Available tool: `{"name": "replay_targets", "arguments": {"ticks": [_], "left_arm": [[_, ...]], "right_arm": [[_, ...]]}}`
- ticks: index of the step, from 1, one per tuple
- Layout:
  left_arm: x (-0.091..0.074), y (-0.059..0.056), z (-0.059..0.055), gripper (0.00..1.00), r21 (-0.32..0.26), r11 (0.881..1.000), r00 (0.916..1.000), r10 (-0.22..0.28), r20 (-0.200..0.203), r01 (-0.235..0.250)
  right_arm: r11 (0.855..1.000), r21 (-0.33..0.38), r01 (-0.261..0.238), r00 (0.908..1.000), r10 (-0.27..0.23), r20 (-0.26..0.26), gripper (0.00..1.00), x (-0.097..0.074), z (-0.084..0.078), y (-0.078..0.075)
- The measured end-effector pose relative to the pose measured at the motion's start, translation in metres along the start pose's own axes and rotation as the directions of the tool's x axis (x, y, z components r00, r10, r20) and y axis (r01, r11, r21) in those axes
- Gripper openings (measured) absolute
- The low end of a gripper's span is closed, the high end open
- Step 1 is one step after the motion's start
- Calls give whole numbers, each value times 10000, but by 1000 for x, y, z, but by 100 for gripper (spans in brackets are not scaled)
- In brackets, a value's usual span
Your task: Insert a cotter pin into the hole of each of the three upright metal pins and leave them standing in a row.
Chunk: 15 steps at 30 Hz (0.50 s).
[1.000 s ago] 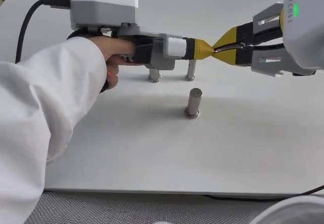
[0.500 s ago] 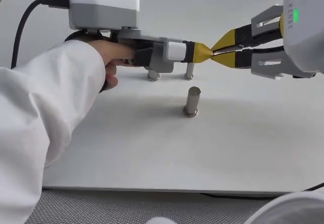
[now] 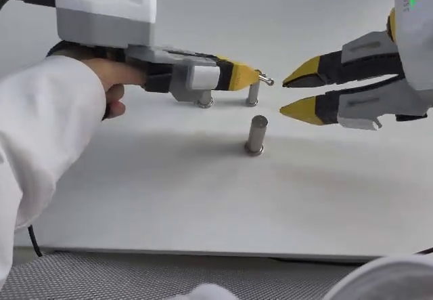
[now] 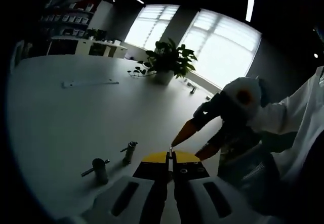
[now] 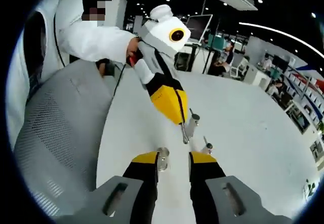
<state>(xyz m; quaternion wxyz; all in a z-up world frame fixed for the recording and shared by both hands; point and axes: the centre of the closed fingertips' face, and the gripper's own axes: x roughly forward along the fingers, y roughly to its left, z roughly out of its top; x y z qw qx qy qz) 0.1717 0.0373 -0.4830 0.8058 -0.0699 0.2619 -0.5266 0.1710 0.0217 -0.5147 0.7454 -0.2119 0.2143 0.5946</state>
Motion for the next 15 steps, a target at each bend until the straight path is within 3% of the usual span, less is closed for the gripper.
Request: {"name": "replay_targets", "arguments": {"ticks": [2, 4, 9, 15], "left_arm": [[-2, -8, 3, 0, 709, 9968, 9992, -378, 95, 370], [0, -8, 5, 0, 1302, 9890, 9972, -733, 155, 707], [-1, -16, 4, 0, 1745, 9790, 9942, -1076, 11, 1057], [0, -27, -2, 0, 2986, 9425, 9887, -1444, -402, 1498]], "right_arm": [[9982, 504, -318, 9986, 296, 445, 14, 0, 6, 4], [9949, 893, -460, 9954, 381, 882, 6, 0, 14, 8], [9931, 988, -630, 9948, 546, 856, 7, 1, 15, 12], [9914, 955, -893, 9930, 812, 861, 0, 1, 15, 19]]}}
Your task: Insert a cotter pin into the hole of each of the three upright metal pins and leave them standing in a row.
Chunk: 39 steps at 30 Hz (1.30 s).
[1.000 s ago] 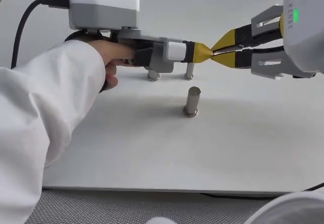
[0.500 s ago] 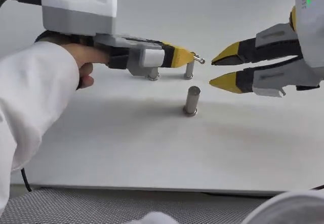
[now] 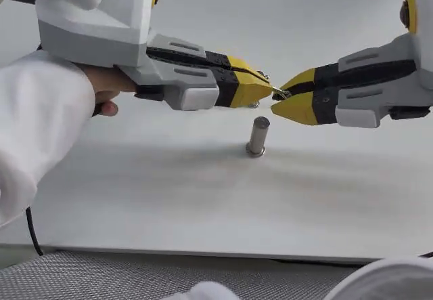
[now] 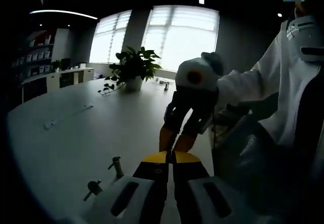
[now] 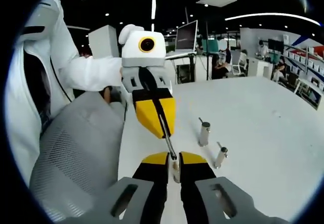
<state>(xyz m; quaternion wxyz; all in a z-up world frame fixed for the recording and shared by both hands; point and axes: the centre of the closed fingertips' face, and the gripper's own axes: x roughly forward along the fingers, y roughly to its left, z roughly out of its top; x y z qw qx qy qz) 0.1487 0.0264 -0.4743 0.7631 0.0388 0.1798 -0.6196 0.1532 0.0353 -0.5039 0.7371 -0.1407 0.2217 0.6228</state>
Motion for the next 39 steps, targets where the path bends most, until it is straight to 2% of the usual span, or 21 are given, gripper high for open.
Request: {"name": "replay_targets", "arguments": {"ticks": [1, 4, 8, 10, 11, 14, 15, 18, 20, 22, 25, 27, 31, 37, 39], "left_arm": [[0, 0, 0, 0, 25, 10000, 10000, 34, -19, -34], [0, -2, -4, 0, 73, 10000, 9997, -57, -220, 59], [0, -5, -12, 0, 722, 9971, 9979, -192, -622, 237], [1, -5, -17, 0, 433, 9986, 9959, -267, -859, 305], [2, -4, -16, 1, 463, 9985, 9965, -262, -790, 300], [5, -9, -21, 1, 976, 9943, 9935, -329, -1087, 436], [6, -9, -23, 1, 1331, 9898, 9919, -342, -1226, 506], [7, -11, -26, 1, 1494, 9873, 9915, -350, -1252, 537], [8, -11, -26, 1, 1555, 9864, 9921, -349, -1207, 536], [10, -4, -30, 6, 1632, 9864, 9920, -4, -1265, 212], [11, 6, -37, 24, 1771, 9839, 9888, 477, -1412, -222], [12, 11, -39, 30, 1813, 9825, 9868, 707, -1454, -436], [15, 18, -43, 28, 1789, 9821, 9839, 877, -1554, -593], [26, 21, -52, 27, 1885, 9813, 9773, 770, -1971, -393], [29, 24, -56, 26, 2056, 9781, 9720, 800, -2209, -338]], "right_arm": [[9999, 34, -161, 9998, 161, -96, 0, 0, -2, 3], [9997, -170, -182, 9996, 178, -206, 0, 0, -3, 6], [9990, -332, -283, 9991, 272, -318, 0, -2, -4, 11], [9980, -472, -420, 9980, 397, -501, 0, -2, -6, 15], [9975, -550, -439, 9972, 403, -636, 0, -2, -7, 17], [9942, -907, -584, 9941, 495, -969, 0, -3, -13, 19], [9934, -968, -612, 9932, 510, -1047, 0, -3, -14, 20], [9962, -591, -639, 9917, 568, -1154, 0, -5, -18, 21], [9962, -594, -631, 9921, 561, -1121, 0, -7, -20, 20], [9966, -629, -540, 9922, 464, -1160, 0, -8, -23, 19], [9984, -534, -167, 9928, 102, -1196, 0, -11, -28, 9], [9987, -478, 180, 9920, -238, -1241, 0, -15, -34, 1], [9975, -560, 432, 9870, -513, -1523, 0, -18, -47, -7], [9957, -709, 595, 9743, -734, -2132, 0, -15, -67, -12], [9950, -792, 602, 9717, -766, -2233, 0, -13, -70, -12]]}}
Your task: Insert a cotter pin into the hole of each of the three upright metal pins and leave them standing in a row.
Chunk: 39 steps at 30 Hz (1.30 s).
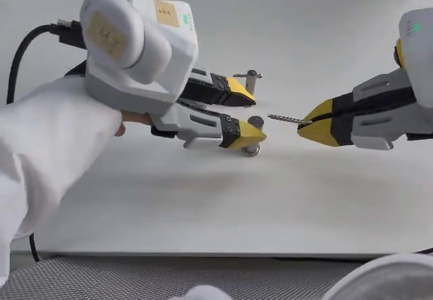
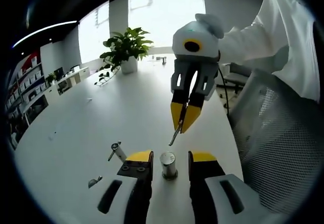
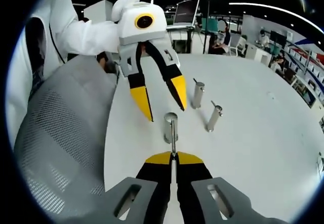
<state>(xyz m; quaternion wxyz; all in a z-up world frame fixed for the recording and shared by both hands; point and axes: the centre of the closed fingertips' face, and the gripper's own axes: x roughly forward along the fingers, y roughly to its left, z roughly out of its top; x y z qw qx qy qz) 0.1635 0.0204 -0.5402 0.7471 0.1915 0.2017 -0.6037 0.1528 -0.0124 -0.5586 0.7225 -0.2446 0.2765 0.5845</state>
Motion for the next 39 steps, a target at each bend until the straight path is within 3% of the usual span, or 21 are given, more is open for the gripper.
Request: {"name": "replay_targets", "arguments": {"ticks": [13, 16, 39], "left_arm": [[6, 4, -11, 11, -320, 9990, 9993, -309, -231, 302], [6, 3, -14, 11, -227, 9989, 9984, -417, -382, 409], [6, -2, -14, 11, -290, 9985, 9980, -467, -420, 455]], "right_arm": [[9998, -207, -36, 9997, 31, -249, 0, 7, -6, -3], [9994, -346, -98, 9995, 87, -305, 0, 8, -5, -3], [9919, -1246, -247, 9985, 183, -521, 0, 27, 7, -8]]}}
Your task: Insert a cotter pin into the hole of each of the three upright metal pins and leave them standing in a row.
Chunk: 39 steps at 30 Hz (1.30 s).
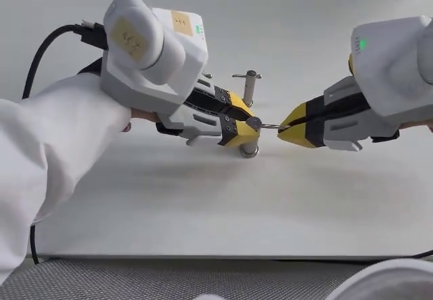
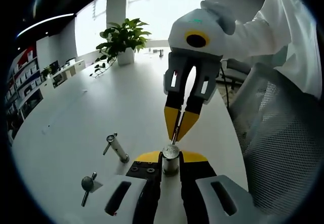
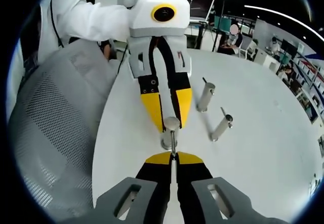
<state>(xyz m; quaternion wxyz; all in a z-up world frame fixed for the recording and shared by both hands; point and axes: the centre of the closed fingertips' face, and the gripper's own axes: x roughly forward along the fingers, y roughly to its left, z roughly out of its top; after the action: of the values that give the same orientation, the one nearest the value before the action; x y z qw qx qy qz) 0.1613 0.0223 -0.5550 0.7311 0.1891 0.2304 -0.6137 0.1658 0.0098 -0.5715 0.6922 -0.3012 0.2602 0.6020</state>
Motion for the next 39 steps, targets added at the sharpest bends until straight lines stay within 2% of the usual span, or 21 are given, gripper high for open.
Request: {"name": "replay_targets", "arguments": {"ticks": [11, 12, 14, 17, 21, 28, 35, 39], "left_arm": [[2, 1, 0, 11, -110, 9999, 10000, 19, 15, -18], [2, 1, 0, 11, -113, 9999, 10000, 21, 15, -21], [1, 1, -1, 11, -160, 9999, 10000, 34, 17, -34], [1, 1, -1, 11, -190, 9998, 10000, 45, 22, -44], [1, 1, 0, 11, -223, 9997, 10000, 33, 36, -32], [1, 2, 0, 11, -266, 9996, 10000, 21, 20, -20], [2, 2, 0, 11, -246, 9997, 10000, 55, 17, -54], [2, 2, 0, 11, -232, 9997, 10000, 64, 25, -64]], "right_arm": [[9998, -190, -29, 10000, 30, 32, 0, 7, 9, 2], [9998, -178, -25, 10000, 26, 72, 1, 7, 10, 2], [10000, -49, -1, 9998, 2, 179, 11, 6, 11, 3], [9997, 236, -94, 9997, 88, 240, 4, 1, 10, 5], [9983, 577, 58, 9992, -80, 382, 5, -4, 6, 2], [9951, 989, -97, 9976, 28, 688, 0, -8, 9, 5], [9972, 748, -57, 9976, 6, 688, 0, -3, 18, 6], [9973, 735, -20, 9979, -28, 640, 0, -1, 18, 4]]}}
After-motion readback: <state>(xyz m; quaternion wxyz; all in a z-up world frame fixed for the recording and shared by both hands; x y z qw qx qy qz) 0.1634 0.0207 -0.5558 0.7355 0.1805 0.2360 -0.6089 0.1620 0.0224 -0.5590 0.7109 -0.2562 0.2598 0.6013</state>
